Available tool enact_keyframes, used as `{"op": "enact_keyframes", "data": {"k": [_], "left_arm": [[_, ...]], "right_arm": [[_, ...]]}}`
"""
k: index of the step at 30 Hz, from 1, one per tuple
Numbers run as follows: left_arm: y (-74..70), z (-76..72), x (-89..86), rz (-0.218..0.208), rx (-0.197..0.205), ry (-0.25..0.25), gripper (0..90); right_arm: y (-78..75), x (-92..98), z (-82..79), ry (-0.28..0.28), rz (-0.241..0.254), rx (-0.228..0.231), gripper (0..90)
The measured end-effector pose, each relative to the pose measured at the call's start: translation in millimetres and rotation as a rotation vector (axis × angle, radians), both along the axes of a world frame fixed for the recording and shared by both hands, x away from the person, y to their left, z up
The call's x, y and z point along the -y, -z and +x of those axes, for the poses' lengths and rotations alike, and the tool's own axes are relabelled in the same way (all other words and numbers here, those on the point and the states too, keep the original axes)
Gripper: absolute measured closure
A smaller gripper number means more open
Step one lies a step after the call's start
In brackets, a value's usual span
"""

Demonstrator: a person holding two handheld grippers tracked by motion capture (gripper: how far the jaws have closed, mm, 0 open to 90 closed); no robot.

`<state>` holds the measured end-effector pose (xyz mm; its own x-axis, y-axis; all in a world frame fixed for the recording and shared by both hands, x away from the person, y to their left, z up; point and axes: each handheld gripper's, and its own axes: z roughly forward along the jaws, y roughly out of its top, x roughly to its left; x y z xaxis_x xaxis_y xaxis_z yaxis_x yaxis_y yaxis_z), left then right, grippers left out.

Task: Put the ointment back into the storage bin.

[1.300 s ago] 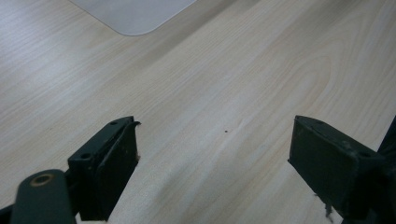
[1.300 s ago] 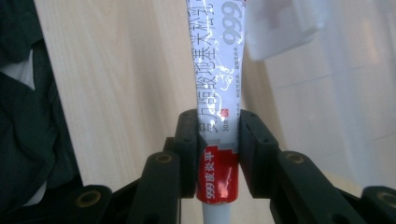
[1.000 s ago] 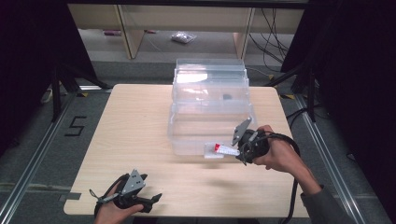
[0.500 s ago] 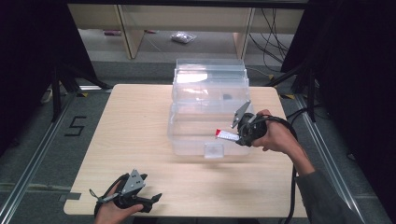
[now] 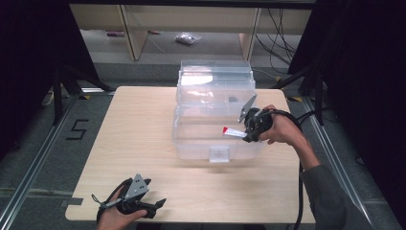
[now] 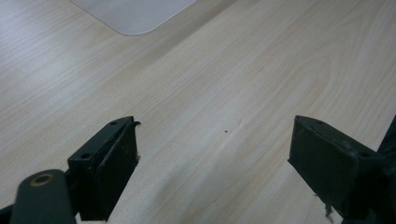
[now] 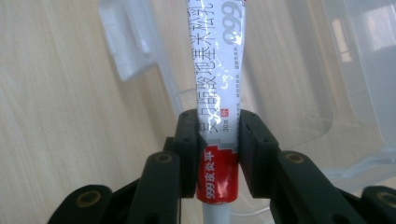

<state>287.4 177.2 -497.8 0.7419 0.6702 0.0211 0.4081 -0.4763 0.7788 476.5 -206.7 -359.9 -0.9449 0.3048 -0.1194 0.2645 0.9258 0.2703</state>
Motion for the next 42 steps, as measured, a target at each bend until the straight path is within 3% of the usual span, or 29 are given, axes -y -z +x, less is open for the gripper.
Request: {"op": "enact_keyframes", "data": {"k": [4, 5, 12, 13, 15, 16, 23, 42], "left_arm": [[-0.2, -0.1, -0.4, 0.003, -0.001, 0.003, 15.1], [0.1, -0.3, 0.1, -0.004, 0.002, 0.001, 15.1], [-0.2, -0.6, 0.3, -0.003, 0.000, 0.004, 15.1], [-0.1, -0.4, 0.1, 0.001, -0.005, 0.001, 15.1], [-0.2, -0.1, 0.1, 0.007, 0.004, 0.003, 15.1], [-0.2, -0.4, 0.5, -0.003, 0.002, 0.001, 15.1], [-0.3, -0.6, 0.4, -0.002, -0.001, 0.004, 15.1], [-0.6, -0.5, 0.2, 0.000, 0.001, 0.005, 15.1]], "right_arm": [[4.2, 4.1, 8.8, 0.000, -0.001, -0.003, 71.1], [6.1, 6.1, 11.1, 0.032, -0.008, -0.004, 71.1], [12.7, 6.1, 16.5, 0.017, 0.001, -0.016, 71.1], [15.2, 6.0, 17.1, 0.054, -0.013, -0.031, 71.1], [16.7, 6.4, 18.7, 0.049, -0.012, -0.031, 71.1], [18.3, 6.8, 20.7, 0.020, -0.005, -0.027, 71.1], [24.8, 10.4, 21.7, 0.047, -0.009, -0.044, 71.1], [39.1, 10.4, 25.6, 0.005, -0.011, -0.079, 70.9]]}}
